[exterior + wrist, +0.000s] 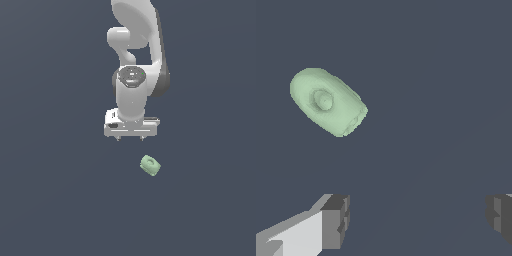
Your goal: Pick up the object and move it to a goal position.
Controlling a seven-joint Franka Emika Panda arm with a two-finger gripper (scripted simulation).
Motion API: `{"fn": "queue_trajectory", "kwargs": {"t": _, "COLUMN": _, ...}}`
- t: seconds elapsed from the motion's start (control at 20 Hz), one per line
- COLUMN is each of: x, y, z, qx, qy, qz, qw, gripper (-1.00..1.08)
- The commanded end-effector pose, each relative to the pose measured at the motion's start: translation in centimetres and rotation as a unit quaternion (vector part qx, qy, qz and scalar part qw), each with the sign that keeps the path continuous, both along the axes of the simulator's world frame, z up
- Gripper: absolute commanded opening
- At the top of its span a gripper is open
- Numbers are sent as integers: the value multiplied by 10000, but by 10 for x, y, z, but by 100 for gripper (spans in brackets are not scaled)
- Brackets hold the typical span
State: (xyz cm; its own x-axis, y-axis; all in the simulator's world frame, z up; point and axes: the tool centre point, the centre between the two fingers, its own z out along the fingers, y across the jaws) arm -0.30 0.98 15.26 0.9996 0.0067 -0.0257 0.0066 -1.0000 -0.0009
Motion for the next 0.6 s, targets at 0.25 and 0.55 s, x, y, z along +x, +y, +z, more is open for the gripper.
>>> {"fn": "queue_trajectory", "kwargs": {"t": 0.25, "x": 0, "y": 10, "z": -2, "qx": 8, "qy": 29, "qz": 170, "qw": 9999, "gripper": 100}}
{"fn": "queue_trajectory", "kwargs": {"t": 0.55, "x": -2, "y": 25, "z": -5, "qx": 23, "qy": 78, "qz": 405, "qw": 9991, "gripper": 100}}
